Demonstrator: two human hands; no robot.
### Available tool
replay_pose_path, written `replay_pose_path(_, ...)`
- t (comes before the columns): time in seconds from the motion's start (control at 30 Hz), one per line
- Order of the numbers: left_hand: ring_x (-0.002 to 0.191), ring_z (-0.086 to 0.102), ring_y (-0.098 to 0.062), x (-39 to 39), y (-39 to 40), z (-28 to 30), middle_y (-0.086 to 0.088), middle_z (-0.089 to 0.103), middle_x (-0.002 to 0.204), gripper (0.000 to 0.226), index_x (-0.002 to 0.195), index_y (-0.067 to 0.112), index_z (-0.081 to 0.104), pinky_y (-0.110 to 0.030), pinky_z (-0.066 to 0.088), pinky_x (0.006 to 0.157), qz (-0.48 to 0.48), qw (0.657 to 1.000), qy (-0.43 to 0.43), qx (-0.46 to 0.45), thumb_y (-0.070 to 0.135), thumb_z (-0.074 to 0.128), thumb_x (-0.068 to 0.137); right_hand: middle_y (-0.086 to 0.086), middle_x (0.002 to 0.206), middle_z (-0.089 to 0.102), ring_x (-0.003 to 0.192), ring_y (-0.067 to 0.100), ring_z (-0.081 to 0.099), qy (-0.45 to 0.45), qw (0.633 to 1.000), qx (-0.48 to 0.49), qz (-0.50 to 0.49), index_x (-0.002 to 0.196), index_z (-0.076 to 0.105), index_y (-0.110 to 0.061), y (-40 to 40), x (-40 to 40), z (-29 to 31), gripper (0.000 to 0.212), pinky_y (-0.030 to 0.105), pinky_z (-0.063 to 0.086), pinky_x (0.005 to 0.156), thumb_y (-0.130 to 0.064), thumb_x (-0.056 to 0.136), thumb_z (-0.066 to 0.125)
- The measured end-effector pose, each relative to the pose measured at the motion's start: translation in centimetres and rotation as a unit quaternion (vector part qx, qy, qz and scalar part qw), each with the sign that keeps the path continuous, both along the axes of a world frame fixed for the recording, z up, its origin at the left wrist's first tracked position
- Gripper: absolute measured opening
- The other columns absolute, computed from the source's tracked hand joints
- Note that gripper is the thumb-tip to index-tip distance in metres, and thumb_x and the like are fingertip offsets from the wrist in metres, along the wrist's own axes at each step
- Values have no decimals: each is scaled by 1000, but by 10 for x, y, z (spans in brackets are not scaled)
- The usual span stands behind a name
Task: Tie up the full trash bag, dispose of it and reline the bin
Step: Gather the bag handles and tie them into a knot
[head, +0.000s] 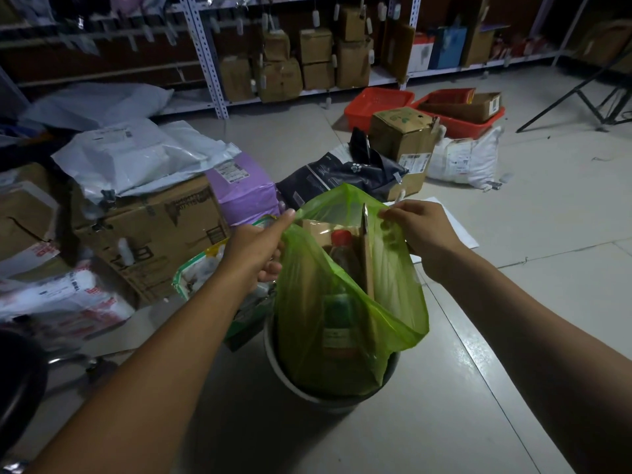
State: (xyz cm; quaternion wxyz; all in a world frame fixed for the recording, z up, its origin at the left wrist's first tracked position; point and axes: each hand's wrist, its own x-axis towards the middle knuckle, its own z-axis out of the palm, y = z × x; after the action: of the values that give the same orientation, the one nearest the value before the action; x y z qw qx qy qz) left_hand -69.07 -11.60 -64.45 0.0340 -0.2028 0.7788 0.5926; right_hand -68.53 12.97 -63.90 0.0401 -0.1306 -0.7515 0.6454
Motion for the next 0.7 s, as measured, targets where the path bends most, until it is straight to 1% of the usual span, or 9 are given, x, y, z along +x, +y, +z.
replay_pose_path(0.03, 39, 55, -15, -1, 2, -2, -5, 64, 61, 53, 78, 7, 68, -28, 51, 45, 1, 1000, 1, 5, 60, 72, 75, -1, 62, 64, 54, 13, 59, 0, 1000, -16, 3, 75, 72, -15, 0, 0, 1, 12, 24, 50, 50, -19, 87, 70)
replay_pose_path(0.13, 48, 62, -18, -6, 7, -6, -11, 71, 72, 15, 75, 12, 72, -31, 55, 52, 4, 1000, 22, 13, 23, 66, 84, 2, 66, 65, 53, 13, 60, 1, 999, -44, 10, 79, 73, -11, 1, 1, 2, 13, 22, 50, 47, -15, 88, 65)
replay_pose_path(0.2, 57, 66, -19, -9, 6, -6, -8, 70, 71, 19, 71, 15, 72, -30, 57, 55, 19, 998, 52, 10, 9, 62, 85, 6, 69, 64, 53, 14, 61, -5, 998, -59, 11, 80, 72, -8, 2, 1, 3, 15, 22, 50, 47, -11, 88, 59)
replay_pose_path(0.27, 61, 67, -17, -9, 2, -5, -5, 70, 72, 22, 71, 18, 71, -27, 56, 52, 27, 996, 77, 27, 5, 64, 87, 9, 73, 63, 52, 15, 61, -11, 997, -75, 14, 82, 70, -6, 2, 2, 6, 17, 22, 50, 47, -9, 89, 54)
replay_pose_path(0.37, 63, 70, -16, -6, -3, -2, -5, 71, 75, 17, 79, 16, 71, -30, 57, 54, -1, 995, 74, 74, 6, 64, 91, 12, 78, 63, 57, 18, 62, -20, 996, -88, 28, 85, 69, -3, 3, 3, 9, 18, 24, 52, 50, -8, 90, 52)
replay_pose_path(0.47, 62, 70, -14, -1, -7, 0, -3, 71, 73, 13, 84, 15, 69, -33, 58, 57, -24, 993, 77, 89, 8, 62, 94, 10, 80, 64, 63, 19, 63, -25, 995, -92, 36, 92, 71, -5, 6, 5, 8, 17, 24, 52, 52, -9, 93, 54)
replay_pose_path(0.57, 60, 70, -13, 1, -11, 4, 0, 71, 68, 17, 82, 16, 68, -33, 59, 58, -30, 991, 81, 98, 11, 59, 96, 6, 78, 66, 64, 17, 65, -20, 995, -85, 40, 101, 72, -8, 9, 7, 8, 16, 24, 53, 53, -12, 96, 57)
replay_pose_path(0.7, 60, 67, -13, -1, -18, 7, 4, 71, 63, 18, 82, 17, 66, -33, 57, 64, -4, 991, 79, 112, 13, 56, 97, 2, 72, 68, 61, 14, 68, -19, 995, -86, 49, 95, 73, -13, 17, 9, 10, 11, 26, 54, 53, -14, 94, 62)
